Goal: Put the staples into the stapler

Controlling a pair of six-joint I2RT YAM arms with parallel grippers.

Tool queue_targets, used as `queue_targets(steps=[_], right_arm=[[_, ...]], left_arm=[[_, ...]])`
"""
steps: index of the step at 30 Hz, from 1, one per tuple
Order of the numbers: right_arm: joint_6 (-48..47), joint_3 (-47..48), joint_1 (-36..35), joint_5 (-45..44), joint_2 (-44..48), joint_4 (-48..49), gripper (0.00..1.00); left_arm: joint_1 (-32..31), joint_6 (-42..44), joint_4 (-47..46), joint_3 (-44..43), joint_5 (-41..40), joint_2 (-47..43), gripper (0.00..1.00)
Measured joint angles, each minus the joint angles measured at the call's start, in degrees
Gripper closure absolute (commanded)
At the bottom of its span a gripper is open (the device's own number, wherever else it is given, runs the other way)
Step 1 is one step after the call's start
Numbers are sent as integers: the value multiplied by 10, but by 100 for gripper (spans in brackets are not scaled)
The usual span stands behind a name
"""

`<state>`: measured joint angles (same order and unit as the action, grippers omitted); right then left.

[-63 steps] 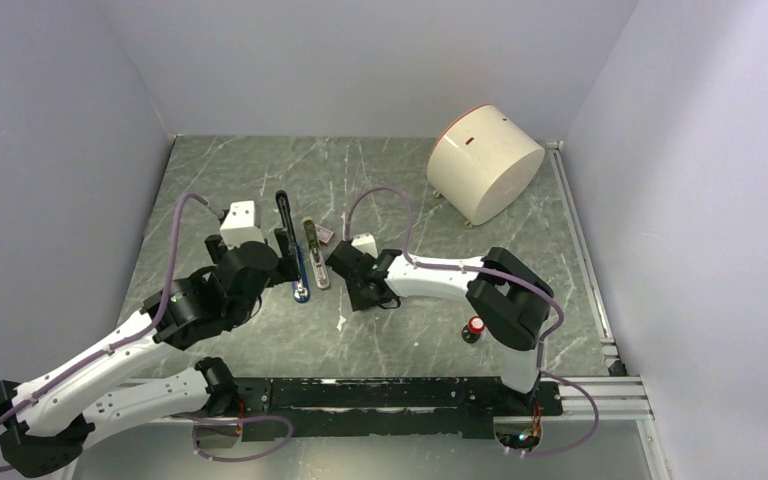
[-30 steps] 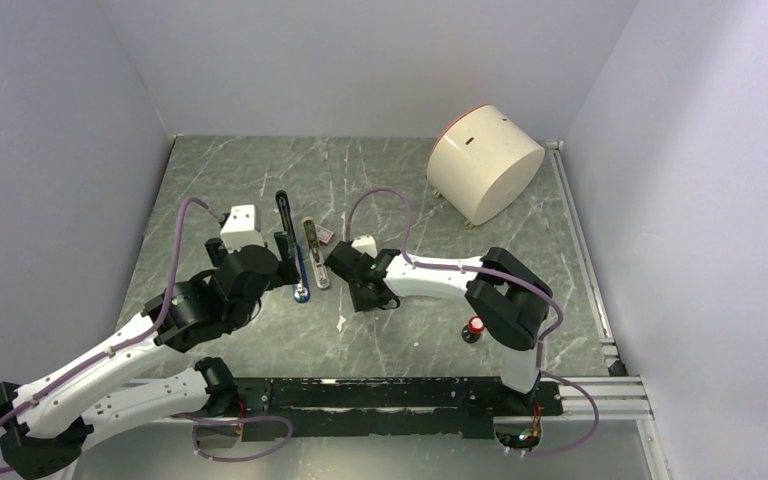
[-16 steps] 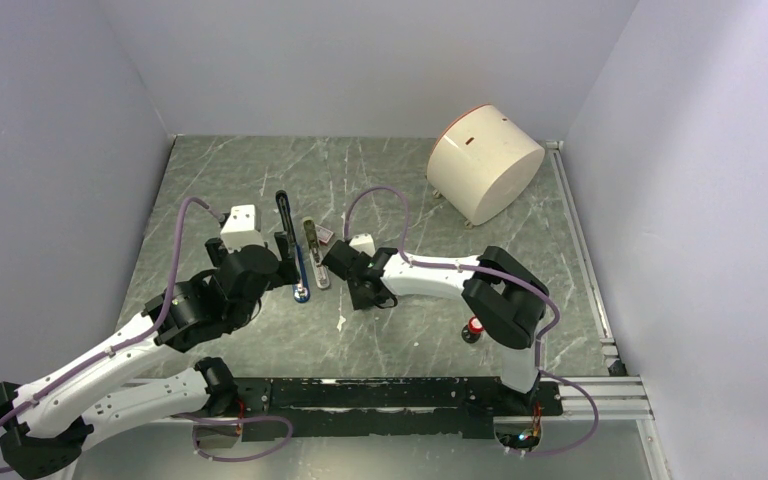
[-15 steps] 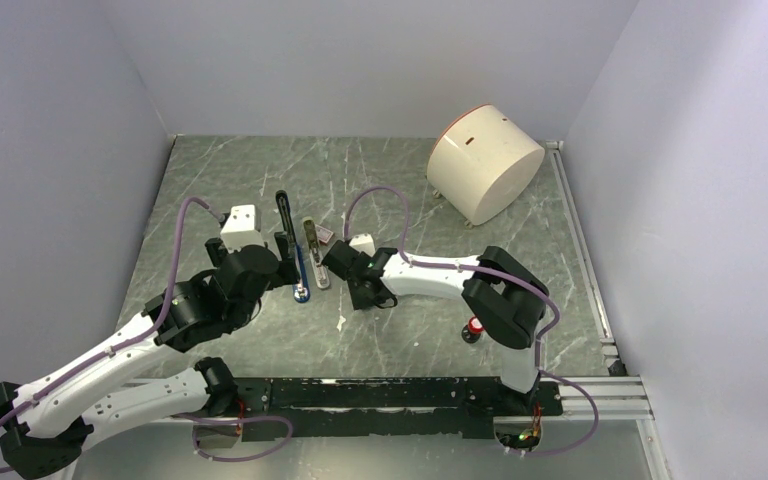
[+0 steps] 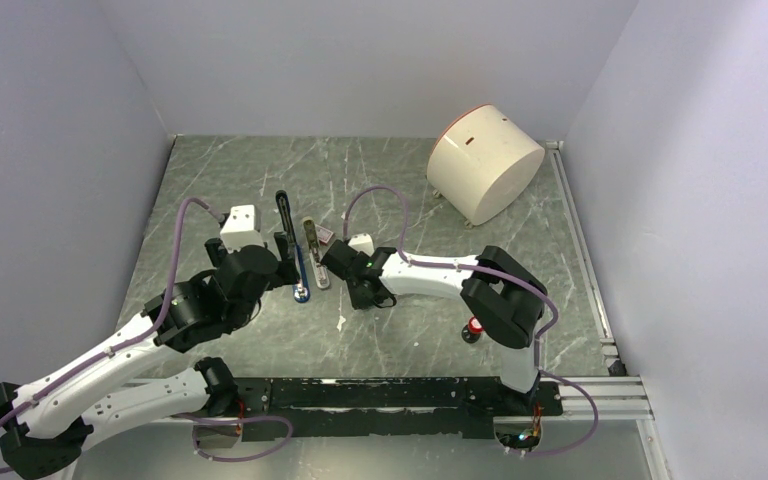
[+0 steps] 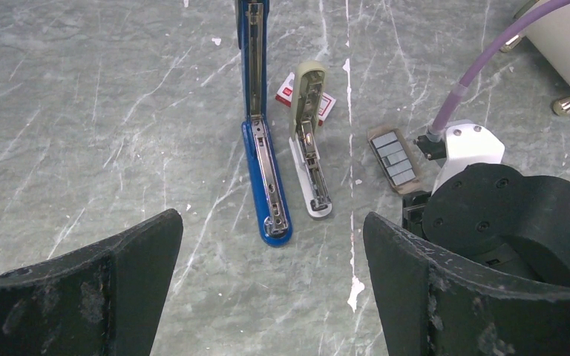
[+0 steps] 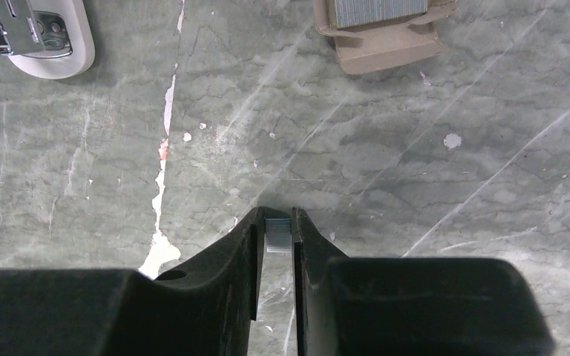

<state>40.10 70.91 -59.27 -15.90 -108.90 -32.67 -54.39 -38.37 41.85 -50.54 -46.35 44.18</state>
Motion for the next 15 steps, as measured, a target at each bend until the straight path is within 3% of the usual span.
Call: queue_targets(steps=[15], right_arm=[[-4, -15, 0, -13, 12, 33, 79]], left_arm=[[0, 1, 5, -10, 0, -1, 4]])
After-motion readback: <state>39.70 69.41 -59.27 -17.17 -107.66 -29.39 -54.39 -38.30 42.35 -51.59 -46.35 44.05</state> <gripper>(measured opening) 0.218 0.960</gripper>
